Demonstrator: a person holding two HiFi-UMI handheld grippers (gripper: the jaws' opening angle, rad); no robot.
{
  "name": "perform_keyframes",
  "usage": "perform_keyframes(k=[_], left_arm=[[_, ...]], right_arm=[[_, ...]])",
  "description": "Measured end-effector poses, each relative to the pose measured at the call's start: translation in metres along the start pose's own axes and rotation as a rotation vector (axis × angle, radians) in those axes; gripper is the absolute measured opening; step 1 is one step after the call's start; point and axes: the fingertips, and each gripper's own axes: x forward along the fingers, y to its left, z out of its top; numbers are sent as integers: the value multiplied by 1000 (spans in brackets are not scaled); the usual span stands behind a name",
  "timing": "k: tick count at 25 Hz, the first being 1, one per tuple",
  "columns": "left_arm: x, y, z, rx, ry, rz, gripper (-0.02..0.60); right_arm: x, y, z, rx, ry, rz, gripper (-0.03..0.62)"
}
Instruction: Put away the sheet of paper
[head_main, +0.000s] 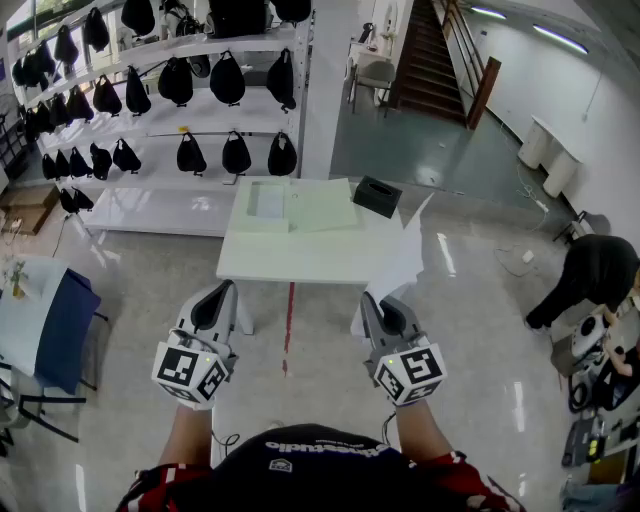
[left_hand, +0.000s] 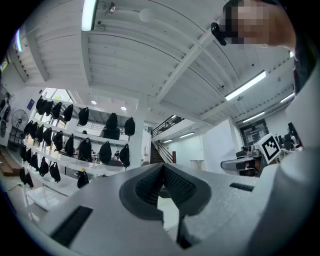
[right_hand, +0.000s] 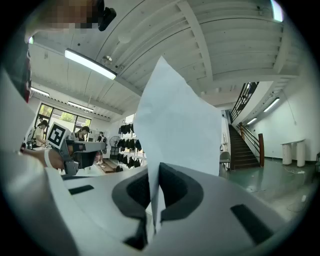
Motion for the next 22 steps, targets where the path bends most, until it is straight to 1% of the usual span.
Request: perform_keyframes(k=[9, 17, 22], left_arm=[[3, 4, -1, -4, 3, -7, 3], [4, 20, 0, -13, -6, -12, 3], [2, 40, -1, -18, -12, -16, 3]], right_arm=[[8, -1, 4, -7, -3, -4, 3], [22, 11, 6, -2, -6, 11, 3], [39, 22, 8, 1, -11, 10, 3]])
